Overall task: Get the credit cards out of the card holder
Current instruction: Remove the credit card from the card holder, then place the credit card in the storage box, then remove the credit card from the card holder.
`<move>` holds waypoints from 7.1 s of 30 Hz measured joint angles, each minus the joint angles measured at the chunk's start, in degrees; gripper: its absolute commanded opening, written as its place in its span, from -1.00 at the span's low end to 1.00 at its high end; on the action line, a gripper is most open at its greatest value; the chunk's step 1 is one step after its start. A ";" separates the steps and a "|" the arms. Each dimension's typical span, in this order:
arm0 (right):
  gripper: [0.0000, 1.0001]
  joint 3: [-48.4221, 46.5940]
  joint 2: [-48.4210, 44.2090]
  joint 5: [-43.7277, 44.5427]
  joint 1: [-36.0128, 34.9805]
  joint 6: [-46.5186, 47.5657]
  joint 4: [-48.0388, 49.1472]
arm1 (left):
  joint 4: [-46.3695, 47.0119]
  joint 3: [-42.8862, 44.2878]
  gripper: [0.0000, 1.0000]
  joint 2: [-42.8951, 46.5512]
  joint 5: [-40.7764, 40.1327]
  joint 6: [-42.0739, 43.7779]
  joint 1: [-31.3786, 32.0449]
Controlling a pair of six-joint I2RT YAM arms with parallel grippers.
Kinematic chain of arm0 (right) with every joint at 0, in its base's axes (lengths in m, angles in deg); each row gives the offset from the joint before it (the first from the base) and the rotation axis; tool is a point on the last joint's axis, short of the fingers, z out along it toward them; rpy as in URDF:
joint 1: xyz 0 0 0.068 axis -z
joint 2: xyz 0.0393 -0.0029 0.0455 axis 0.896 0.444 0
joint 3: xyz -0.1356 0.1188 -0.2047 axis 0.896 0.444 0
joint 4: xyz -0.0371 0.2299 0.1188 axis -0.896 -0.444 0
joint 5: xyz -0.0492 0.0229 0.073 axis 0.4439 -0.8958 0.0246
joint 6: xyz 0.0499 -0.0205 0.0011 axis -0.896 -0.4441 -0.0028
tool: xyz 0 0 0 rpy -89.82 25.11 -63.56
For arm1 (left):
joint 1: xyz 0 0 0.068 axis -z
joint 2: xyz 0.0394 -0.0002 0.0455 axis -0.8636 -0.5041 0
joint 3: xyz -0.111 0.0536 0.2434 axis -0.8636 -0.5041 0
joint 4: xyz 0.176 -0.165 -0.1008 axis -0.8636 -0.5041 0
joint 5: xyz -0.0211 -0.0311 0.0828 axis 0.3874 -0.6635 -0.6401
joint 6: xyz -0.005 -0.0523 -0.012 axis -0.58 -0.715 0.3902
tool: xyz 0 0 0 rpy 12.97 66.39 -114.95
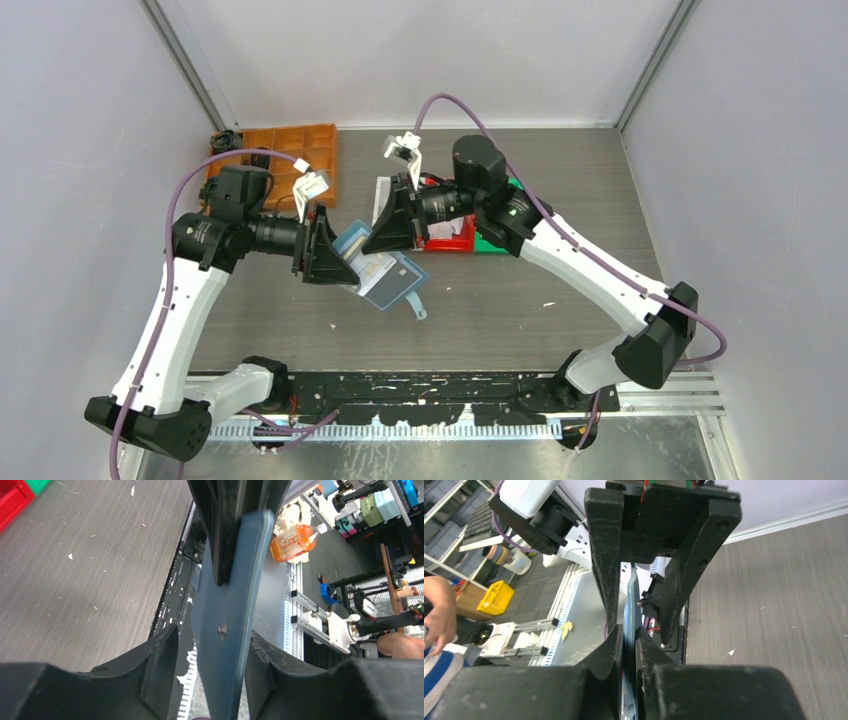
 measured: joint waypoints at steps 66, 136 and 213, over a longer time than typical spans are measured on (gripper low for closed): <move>-0.09 20.31 -4.92 11.67 -0.52 -34.82 28.37 | 43.98 -10.03 -1.00 4.22 6.36 -48.41 -13.03; -0.99 -0.07 14.95 34.34 23.50 2.43 -31.17 | 47.19 -6.40 -1.00 6.08 14.29 -49.44 -13.03; -0.48 11.23 -6.01 5.31 2.95 -18.80 8.00 | 18.53 -2.08 -1.00 6.91 4.22 -20.81 -13.03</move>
